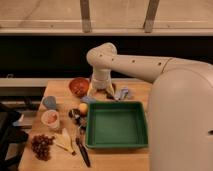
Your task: Place grapes in metal cup
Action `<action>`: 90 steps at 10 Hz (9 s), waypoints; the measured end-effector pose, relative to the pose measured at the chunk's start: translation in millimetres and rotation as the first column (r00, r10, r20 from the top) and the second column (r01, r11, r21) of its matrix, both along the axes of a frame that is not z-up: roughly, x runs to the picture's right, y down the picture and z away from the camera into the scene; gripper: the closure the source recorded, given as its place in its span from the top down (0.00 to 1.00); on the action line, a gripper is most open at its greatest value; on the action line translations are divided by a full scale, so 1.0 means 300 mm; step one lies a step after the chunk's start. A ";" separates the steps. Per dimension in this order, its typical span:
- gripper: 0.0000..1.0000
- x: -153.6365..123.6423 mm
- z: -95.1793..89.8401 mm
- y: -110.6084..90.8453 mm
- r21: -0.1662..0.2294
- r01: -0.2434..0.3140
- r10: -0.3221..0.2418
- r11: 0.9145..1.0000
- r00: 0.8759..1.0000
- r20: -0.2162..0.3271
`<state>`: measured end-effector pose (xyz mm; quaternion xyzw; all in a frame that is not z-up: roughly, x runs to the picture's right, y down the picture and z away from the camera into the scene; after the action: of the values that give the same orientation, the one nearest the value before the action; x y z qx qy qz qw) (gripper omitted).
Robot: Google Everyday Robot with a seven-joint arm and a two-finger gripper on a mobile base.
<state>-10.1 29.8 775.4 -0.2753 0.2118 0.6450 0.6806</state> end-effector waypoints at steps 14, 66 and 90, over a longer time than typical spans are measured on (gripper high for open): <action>0.80 0.000 0.000 0.000 0.000 0.000 0.000 1.000 1.000 0.000; 0.40 -1.078 -0.066 0.783 -0.123 0.409 -0.281 0.904 0.787 0.549; 0.00 -0.509 -0.389 0.163 0.146 0.216 -0.236 0.965 0.962 0.140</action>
<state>-162.7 78.6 658.6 -0.2541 0.1458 0.5520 0.7807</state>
